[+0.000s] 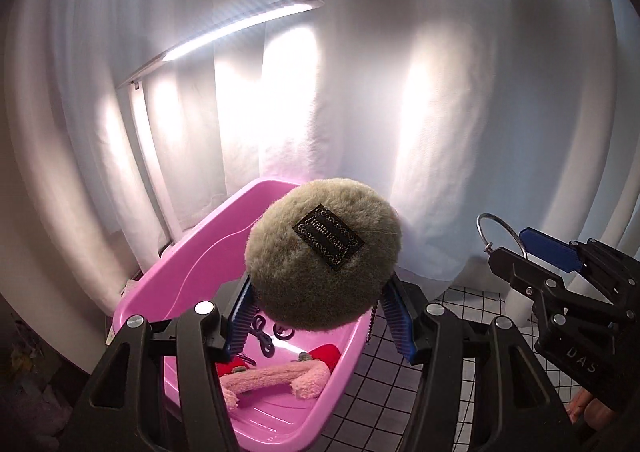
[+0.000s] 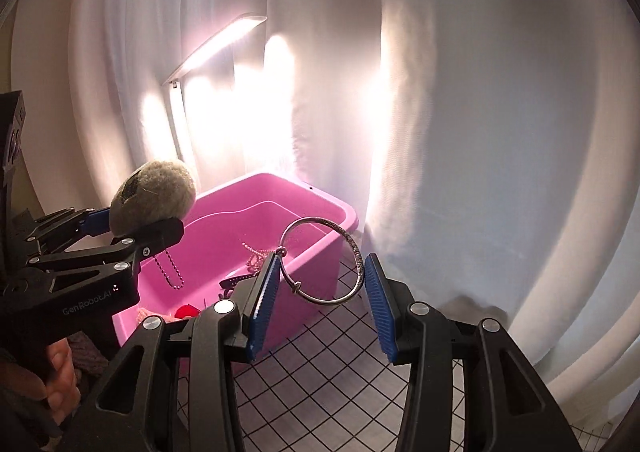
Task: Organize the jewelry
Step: 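Carry the fluffy ball with left tool while right tool carries the bangle to the tub, then open left tool over the tub while right tool releases the bangle inside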
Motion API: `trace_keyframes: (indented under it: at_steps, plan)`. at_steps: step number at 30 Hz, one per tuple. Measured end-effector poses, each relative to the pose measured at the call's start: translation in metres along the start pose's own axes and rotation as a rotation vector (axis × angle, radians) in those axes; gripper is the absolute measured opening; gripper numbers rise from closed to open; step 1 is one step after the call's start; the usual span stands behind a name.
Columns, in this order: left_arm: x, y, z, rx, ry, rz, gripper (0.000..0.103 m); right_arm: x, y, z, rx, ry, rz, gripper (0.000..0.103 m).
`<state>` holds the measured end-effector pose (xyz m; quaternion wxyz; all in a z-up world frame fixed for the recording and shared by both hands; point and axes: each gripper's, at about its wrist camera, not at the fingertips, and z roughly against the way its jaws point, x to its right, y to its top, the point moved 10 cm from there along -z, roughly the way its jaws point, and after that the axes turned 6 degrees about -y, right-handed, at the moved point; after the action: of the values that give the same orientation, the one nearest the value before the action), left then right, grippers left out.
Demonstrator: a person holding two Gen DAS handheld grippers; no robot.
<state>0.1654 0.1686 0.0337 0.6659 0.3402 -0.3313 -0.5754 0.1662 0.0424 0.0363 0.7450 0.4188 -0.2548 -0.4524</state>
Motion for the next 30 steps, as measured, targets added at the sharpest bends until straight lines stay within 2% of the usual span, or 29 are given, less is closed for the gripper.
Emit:
trace_keyframes:
  at_steps: [6,11,19,30]
  plan:
    - [-0.068,-0.001,-0.021,-0.038,0.059,0.047,0.055,-0.046,0.021,-0.048,-0.049,0.047,0.022,0.042]
    - [-0.096,-0.019,-0.043,-0.105,0.061,0.084,0.055,-0.074,0.026,-0.092,-0.111,0.077,0.043,0.042]
    - [-0.116,-0.05,-0.083,-0.236,0.036,0.142,0.056,-0.101,0.009,-0.159,-0.26,0.096,0.06,0.042]
    - [-0.128,-0.07,-0.107,-0.322,0.027,0.175,0.057,-0.107,-0.009,-0.2,-0.379,0.079,0.057,0.042]
